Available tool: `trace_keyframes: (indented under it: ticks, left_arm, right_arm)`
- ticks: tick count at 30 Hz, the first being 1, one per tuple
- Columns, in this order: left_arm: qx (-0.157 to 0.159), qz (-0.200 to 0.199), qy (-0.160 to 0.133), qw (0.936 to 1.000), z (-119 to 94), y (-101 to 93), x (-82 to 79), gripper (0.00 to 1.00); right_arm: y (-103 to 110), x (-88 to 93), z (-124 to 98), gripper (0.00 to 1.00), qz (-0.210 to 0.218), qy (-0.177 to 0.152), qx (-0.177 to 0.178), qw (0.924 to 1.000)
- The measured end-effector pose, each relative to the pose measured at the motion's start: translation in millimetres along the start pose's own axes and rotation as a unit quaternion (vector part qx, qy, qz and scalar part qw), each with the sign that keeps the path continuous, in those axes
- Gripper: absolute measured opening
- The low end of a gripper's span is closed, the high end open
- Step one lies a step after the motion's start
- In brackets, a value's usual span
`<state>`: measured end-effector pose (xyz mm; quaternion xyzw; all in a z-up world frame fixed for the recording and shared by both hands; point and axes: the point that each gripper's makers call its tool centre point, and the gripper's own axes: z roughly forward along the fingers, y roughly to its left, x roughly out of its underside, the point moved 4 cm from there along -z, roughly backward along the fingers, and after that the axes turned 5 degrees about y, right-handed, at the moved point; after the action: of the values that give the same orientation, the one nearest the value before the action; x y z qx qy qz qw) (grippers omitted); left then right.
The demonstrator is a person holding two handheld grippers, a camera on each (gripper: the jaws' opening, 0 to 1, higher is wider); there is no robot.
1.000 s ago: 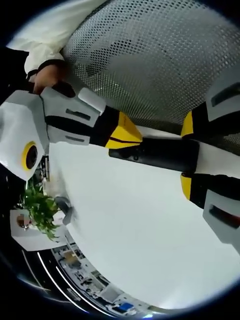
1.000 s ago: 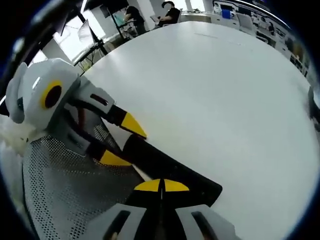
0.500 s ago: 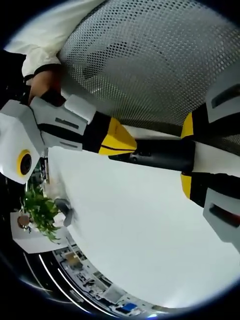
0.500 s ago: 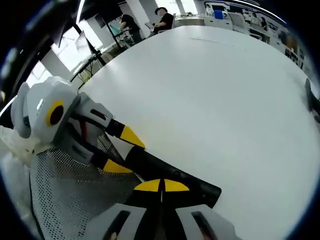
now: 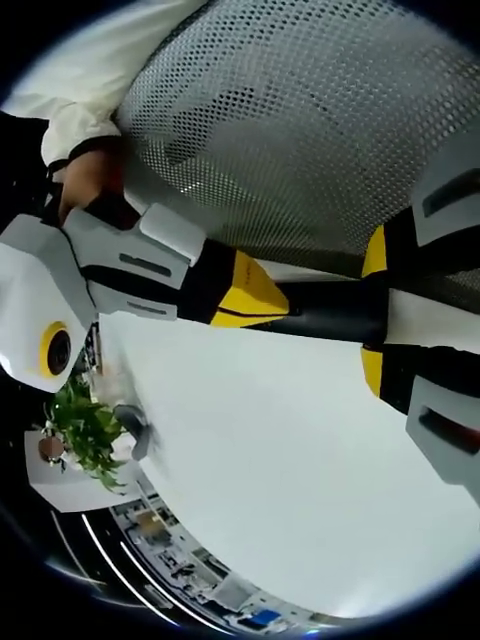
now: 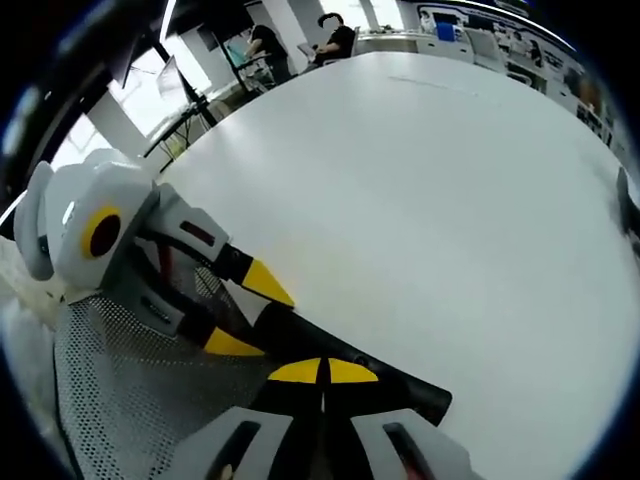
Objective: Press the specified remote control buttons in sequence, fully releasing each button before pressing the next.
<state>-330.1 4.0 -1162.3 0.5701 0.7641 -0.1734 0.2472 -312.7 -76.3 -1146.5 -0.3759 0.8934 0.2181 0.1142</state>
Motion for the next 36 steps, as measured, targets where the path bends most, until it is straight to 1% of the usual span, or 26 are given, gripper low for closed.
trace_keyframes:
  ticks: [13,21,24,36]
  left_arm:
    - [-0.001,0.001,-0.004,1.0,1.2,-0.2,-0.7,0.24]
    - [-0.002,0.002,-0.005,1.0,2.0,0.1,-0.7,0.24]
    - [-0.002,0.002,-0.005,1.0,1.5,-0.1,-1.1,0.24]
    - [-0.003,0.003,-0.004,1.0,0.3,0.1,-1.1,0.24]
  right_arm:
    - [0.1,1.2,-0.5,0.0,-0.002,0.0,0.004,1.0]
    - [-1.0,1.1,0.0,0.0,0.012,-0.003,-0.002,0.9999]
    - [0.0,0.5,-0.1,0.0,0.007,-0.001,0.002,1.0]
    - [-1.4,0.0,0.6,0.0,0.009,-0.002,0.003,1.0]
